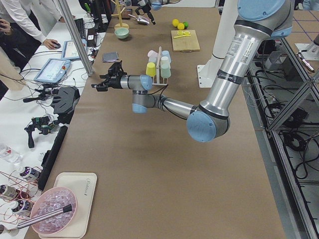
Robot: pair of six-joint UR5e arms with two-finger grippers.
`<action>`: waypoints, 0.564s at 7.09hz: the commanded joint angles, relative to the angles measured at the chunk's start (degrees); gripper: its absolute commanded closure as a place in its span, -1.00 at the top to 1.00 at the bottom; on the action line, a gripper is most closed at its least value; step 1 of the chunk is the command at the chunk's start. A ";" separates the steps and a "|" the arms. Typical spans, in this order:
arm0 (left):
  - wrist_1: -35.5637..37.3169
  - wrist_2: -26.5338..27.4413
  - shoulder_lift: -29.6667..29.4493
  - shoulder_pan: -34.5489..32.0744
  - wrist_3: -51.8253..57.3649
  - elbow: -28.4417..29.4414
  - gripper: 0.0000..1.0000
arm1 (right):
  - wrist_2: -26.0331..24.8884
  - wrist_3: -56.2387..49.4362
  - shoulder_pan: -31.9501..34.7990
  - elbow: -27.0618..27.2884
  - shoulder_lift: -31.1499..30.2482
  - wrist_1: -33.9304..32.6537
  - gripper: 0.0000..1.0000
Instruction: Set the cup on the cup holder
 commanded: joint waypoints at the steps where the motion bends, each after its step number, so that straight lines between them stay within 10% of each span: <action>1: 1.70 -11.36 6.52 -8.22 0.28 -0.03 0.95 | -0.62 0.88 4.63 1.14 -5.50 8.47 0.88; 4: 15.43 -29.75 11.64 -18.26 5.68 -3.35 0.95 | -4.29 4.76 11.92 0.36 -13.22 21.97 0.93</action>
